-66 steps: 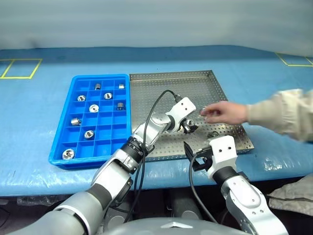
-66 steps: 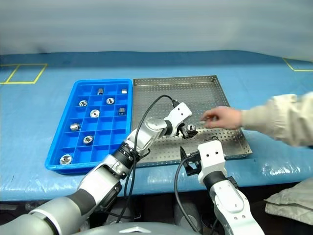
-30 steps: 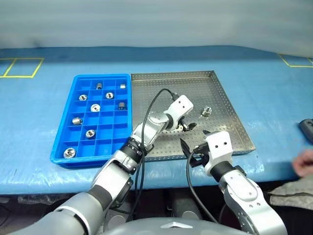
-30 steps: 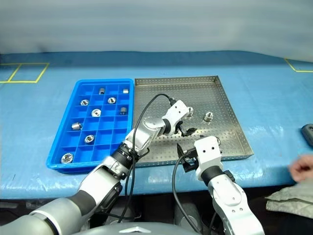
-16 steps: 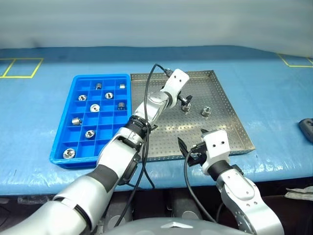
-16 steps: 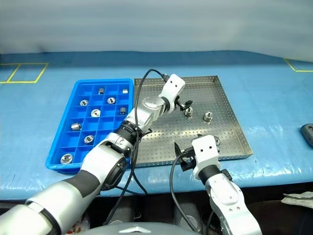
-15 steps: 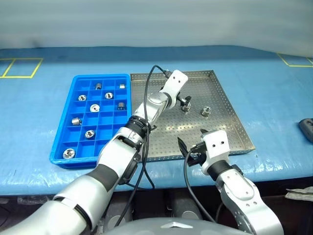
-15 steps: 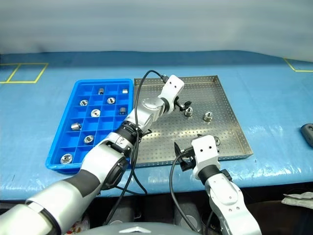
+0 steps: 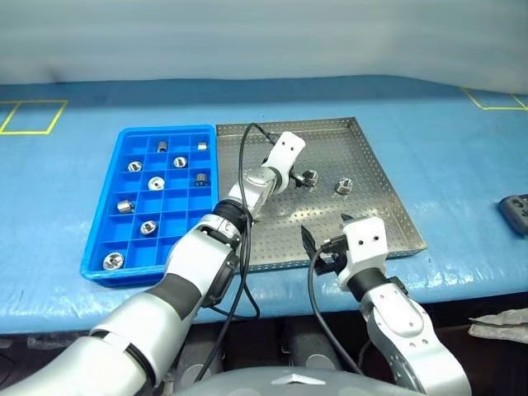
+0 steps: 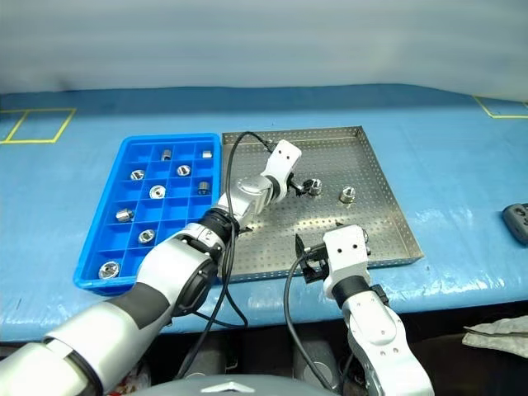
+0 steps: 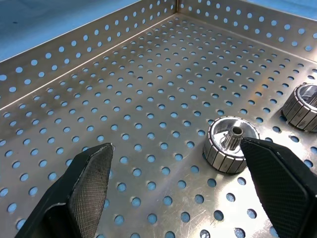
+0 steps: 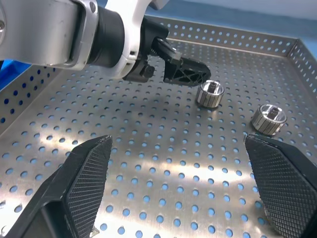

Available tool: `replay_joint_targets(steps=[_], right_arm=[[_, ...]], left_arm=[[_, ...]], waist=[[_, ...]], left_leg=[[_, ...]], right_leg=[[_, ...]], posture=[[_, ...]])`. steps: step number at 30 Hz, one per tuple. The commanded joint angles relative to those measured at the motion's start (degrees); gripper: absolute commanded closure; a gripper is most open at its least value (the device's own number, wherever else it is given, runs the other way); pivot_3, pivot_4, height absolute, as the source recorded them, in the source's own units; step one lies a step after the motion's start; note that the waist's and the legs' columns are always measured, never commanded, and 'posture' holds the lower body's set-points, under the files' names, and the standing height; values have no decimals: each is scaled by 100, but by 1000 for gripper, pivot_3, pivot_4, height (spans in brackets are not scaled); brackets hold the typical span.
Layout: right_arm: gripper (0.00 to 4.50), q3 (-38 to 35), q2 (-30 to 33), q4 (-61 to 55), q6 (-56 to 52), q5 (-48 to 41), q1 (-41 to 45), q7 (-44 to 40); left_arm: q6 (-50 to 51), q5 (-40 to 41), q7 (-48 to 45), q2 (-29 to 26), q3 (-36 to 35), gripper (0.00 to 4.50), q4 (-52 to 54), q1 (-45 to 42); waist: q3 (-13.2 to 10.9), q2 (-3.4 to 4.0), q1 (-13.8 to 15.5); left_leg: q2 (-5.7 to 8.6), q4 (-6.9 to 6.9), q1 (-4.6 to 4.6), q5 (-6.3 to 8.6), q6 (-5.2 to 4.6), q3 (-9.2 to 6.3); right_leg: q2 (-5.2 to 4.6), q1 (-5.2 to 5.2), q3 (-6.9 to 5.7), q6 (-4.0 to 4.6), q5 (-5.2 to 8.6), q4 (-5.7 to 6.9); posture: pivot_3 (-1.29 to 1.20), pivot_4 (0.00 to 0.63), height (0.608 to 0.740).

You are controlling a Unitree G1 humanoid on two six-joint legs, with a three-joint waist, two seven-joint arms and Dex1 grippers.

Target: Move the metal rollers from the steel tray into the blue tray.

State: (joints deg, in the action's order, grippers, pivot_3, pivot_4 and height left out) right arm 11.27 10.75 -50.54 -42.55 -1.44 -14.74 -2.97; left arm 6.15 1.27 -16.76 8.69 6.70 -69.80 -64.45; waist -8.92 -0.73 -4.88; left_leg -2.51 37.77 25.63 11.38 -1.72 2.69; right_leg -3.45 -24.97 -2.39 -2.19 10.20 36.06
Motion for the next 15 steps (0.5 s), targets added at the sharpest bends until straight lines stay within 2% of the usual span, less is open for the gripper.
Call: replay_joint_targets(steps=[1,7,11,15], right_arm=[[0,-214,-243,281,106,172,535,287],[0,-867,-893,1754,-318,510,2096,1111],[0,-1186,-1053,2789,15,549,2943,1352],[0,-1405,-1018,3719,260,550,3548,1367]], left_arm=[[-420,163,-282,594,-71,43,814,-209],[117,362,-727,-88,85,43,3342,845],[701,260,-707,-527,233,43,5119,1774],[1354,403,-693,-836,229,43,6351,2545]], waist=[[0,0,11],[4,7,65],[5,9,132],[3,10,279]], left_leg=[[0,1,1,0,0,2],[0,-7,-2,-1,-1,8],[0,-19,-10,-4,-2,10],[-1,-17,-5,-11,4,13]], right_leg=[[-1,-2,1,-2,-2,1],[3,-5,14,0,-3,2],[17,-4,25,-12,-12,12],[30,-21,42,-28,-22,38]], posture=[[-154,150,740],[-68,150,740],[10,150,740],[62,150,740]])
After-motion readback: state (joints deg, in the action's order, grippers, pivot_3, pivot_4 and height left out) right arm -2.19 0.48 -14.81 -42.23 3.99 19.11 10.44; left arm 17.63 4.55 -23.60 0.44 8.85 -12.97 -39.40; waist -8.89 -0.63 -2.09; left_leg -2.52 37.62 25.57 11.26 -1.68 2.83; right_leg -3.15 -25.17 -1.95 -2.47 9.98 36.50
